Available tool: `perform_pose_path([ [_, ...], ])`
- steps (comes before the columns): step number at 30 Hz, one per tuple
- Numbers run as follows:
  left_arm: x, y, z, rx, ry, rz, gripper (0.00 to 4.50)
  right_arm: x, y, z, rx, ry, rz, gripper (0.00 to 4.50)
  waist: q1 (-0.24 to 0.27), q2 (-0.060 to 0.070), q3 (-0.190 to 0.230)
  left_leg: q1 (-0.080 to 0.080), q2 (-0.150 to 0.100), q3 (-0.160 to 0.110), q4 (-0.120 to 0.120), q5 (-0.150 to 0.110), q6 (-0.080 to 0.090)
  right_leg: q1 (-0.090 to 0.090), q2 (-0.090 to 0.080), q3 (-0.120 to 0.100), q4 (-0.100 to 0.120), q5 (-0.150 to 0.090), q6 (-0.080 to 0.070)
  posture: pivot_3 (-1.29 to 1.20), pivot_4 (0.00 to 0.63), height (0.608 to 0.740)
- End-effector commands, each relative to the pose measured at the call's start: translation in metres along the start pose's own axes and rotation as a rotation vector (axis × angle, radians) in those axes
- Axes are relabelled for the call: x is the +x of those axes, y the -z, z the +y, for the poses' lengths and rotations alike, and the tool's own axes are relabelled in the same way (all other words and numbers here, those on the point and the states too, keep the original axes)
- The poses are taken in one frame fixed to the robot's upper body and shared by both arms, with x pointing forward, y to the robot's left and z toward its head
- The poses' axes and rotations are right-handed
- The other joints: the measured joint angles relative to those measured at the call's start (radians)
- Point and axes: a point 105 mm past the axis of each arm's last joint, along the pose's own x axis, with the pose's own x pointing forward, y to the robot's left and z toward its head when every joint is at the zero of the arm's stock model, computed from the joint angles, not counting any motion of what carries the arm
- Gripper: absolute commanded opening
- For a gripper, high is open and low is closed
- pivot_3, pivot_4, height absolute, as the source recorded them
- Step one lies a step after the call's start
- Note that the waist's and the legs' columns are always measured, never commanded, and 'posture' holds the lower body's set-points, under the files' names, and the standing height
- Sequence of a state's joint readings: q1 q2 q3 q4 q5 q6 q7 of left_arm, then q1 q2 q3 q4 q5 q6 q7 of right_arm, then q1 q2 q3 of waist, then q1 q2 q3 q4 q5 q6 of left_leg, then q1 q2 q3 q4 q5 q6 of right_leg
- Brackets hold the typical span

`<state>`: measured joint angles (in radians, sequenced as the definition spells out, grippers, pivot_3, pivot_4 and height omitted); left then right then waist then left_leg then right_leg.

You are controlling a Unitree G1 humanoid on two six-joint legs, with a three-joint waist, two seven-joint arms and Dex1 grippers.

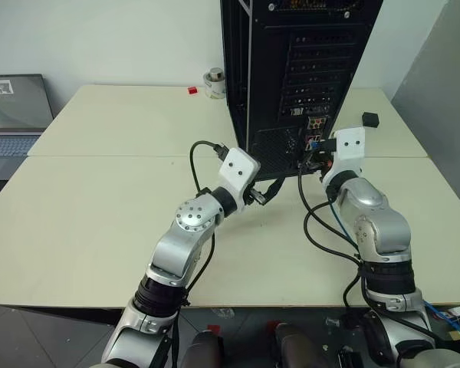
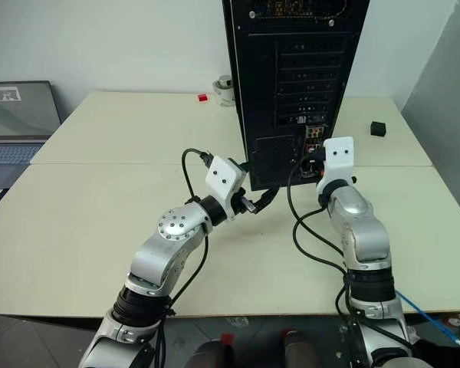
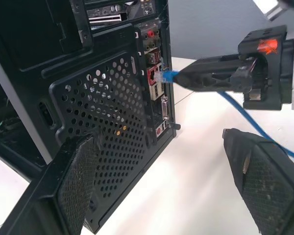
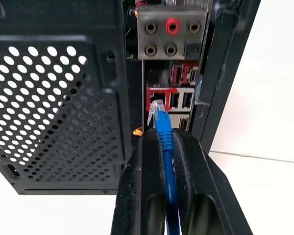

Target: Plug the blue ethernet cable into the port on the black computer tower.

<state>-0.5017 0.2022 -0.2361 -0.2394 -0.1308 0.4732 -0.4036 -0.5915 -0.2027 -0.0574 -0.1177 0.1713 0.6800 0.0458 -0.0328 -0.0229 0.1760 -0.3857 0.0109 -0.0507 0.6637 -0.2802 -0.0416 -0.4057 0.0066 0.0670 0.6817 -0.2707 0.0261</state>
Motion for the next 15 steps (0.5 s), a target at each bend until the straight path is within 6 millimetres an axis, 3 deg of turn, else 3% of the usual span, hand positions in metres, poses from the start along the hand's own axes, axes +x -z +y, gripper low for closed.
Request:
perform_pose_path([
  [1,-0.0014,-0.0136,-0.0016,0.032,0.0,-0.047,4.15,0.0009,-0.0223,-0.0047,0.002,0.024,-0.085,0.0,0.0,0.0,0.0,0.0,0.0,0.0,0.0,0.0,0.0,0.0,0.0,0.0,0.0,0.0,0.0,0.0,0.15,0.74],
  [15,-0.0022,-0.0128,-0.0011,0.038,-0.002,-0.042,4.15,0.0032,-0.0233,-0.0031,0.012,0.022,-0.086,0.0,-0.001,0.0,0.0,0.0,0.0,0.0,0.0,0.0,0.0,0.0,0.0,0.0,0.0,0.0,0.0,0.0,0.15,0.74],
])
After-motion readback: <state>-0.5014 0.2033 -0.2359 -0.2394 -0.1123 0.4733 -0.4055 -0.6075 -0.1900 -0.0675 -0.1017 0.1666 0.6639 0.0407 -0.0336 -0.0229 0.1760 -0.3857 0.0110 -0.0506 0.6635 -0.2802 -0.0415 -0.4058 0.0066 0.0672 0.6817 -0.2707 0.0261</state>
